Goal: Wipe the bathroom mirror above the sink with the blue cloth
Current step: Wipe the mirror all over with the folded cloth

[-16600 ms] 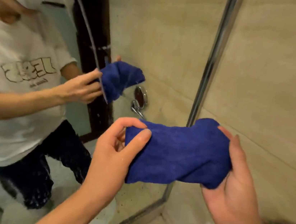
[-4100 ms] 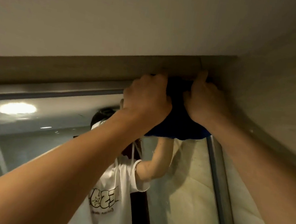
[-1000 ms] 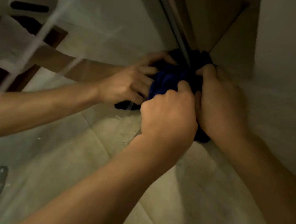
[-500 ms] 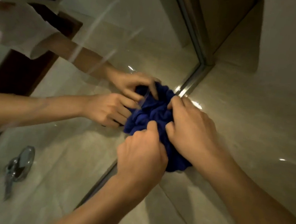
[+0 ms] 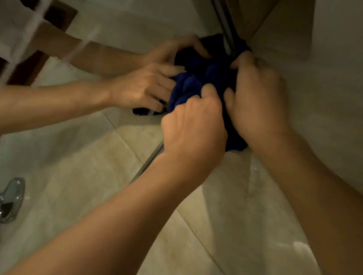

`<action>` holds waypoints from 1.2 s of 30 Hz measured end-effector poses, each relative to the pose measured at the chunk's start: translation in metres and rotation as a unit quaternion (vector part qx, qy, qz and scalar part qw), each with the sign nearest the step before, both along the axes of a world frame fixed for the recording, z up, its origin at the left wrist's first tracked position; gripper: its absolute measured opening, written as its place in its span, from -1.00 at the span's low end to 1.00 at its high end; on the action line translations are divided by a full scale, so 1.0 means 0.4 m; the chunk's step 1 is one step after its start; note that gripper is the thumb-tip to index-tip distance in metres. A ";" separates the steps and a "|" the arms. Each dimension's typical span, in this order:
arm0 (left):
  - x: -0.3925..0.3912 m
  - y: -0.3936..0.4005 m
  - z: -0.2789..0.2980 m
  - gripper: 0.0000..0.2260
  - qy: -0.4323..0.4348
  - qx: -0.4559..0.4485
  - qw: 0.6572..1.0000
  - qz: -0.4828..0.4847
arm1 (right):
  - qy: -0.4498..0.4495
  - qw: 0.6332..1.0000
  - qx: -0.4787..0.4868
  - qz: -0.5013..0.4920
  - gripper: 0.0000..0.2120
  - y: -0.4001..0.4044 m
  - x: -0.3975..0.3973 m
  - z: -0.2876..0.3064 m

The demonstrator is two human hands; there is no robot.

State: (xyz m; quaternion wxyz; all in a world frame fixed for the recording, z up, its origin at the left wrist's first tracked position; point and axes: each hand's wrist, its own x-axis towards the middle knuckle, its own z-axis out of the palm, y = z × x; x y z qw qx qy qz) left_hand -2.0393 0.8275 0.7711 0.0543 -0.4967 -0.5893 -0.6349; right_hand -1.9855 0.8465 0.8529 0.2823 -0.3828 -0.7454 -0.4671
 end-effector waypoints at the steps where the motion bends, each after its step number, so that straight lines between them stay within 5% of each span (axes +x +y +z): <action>1: -0.002 0.000 -0.010 -0.86 -0.005 0.000 1.000 0.002 | 0.002 1.000 0.004 0.000 -0.66 -0.001 0.001 -0.013; 11: 0.001 -0.011 -0.241 -0.81 -0.034 -0.025 0.999 -0.024 | 0.045 0.998 -0.026 0.029 -0.82 -0.015 0.000 -0.255; 16: 0.000 -0.057 -0.342 -0.85 -0.103 -0.047 0.989 -0.091 | -0.019 0.992 -0.124 0.014 -0.79 -0.041 0.014 -0.312; 19: -0.002 -0.069 -0.297 -0.69 -0.102 -0.004 0.990 -0.100 | 0.027 0.987 -0.152 0.035 -0.70 -0.045 0.040 -0.250; 21: -0.007 -0.066 -0.224 -0.59 -0.113 0.031 0.989 -0.096 | 0.070 0.992 -0.087 0.055 -0.66 -0.059 0.035 -0.183; 25: -0.007 -0.033 -0.129 -0.62 -0.095 0.018 0.992 -0.081 | 0.100 0.992 -0.056 0.061 -0.65 -0.050 0.012 -0.095; 29: 0.003 0.004 -0.171 -0.81 -0.027 -0.018 0.999 -0.020 | 0.095 0.993 -0.066 0.030 -0.62 -0.020 -0.020 -0.161; 36: 0.005 0.024 -0.298 -0.70 -0.029 0.011 0.999 -0.038 | 0.118 0.991 -0.055 0.023 -0.72 -0.038 -0.021 -0.293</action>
